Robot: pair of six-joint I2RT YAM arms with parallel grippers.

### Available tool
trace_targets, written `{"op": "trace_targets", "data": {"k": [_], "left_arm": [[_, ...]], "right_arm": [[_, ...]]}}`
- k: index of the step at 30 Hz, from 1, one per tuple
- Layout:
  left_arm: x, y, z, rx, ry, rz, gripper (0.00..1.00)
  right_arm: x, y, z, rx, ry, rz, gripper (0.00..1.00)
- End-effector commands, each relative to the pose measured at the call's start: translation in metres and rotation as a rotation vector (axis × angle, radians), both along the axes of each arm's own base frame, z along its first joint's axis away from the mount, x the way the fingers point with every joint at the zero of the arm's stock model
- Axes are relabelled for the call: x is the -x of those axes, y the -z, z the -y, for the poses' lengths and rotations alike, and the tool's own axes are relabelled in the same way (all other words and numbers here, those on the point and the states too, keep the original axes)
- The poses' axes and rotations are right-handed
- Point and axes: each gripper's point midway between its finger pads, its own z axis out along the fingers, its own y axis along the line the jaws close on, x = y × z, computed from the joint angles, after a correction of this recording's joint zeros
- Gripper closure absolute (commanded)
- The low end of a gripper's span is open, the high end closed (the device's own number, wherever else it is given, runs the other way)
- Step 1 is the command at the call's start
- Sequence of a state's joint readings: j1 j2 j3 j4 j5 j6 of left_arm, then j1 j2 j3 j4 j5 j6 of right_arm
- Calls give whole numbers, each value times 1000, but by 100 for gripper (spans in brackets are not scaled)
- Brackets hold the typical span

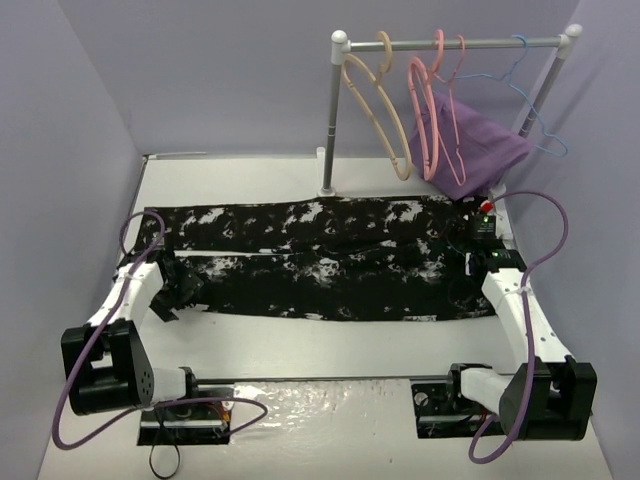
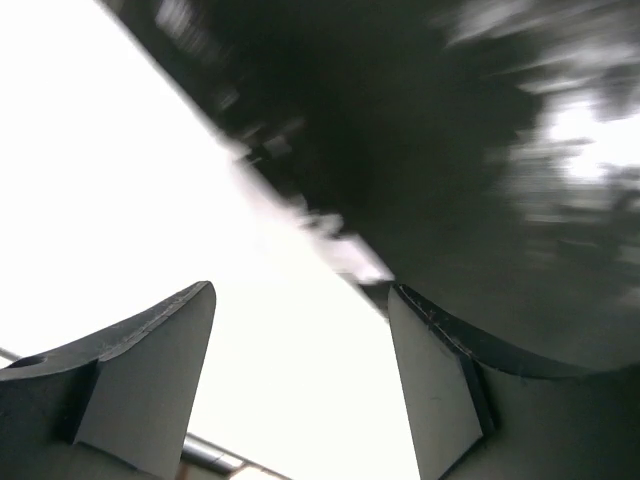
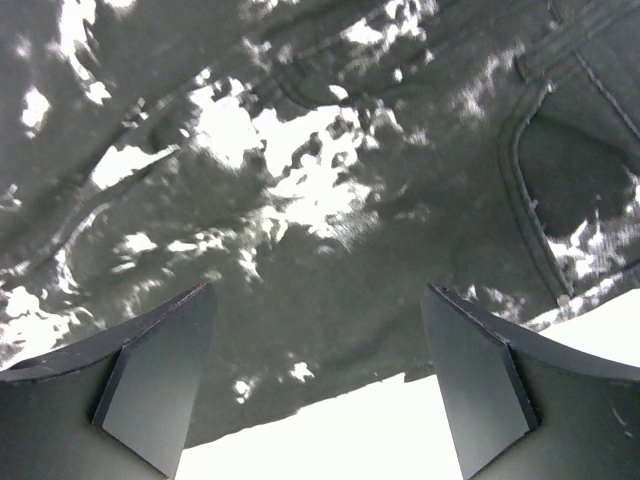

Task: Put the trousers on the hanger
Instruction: Fold the trousers at the center of the board.

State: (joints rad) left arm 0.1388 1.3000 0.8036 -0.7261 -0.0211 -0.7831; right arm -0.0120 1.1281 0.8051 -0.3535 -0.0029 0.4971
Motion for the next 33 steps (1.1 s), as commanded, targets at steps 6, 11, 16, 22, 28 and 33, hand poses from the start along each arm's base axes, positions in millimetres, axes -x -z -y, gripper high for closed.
{"op": "trace_targets", "data": {"k": [6,11,16,22,28,33], "left_arm": [[-22,14,-16,72,-150,-17,35],[-36,26,-23,94,-196,-26,38],[-47,30,-27,92,-230,-8,38],[-52,35,-30,95,-250,-3,37],[-42,50,-29,99,-255,-60,55],[-42,51,-28,103,-234,-69,97]], "right_arm": [[11,5,-10,-4,-60,-36,19],[11,6,-15,-7,-82,-39,19],[11,6,-18,-6,-93,-41,19],[12,9,-20,-6,-97,-53,19],[14,14,-23,-16,-84,-68,19],[21,28,-27,-40,-52,-115,18]]}}
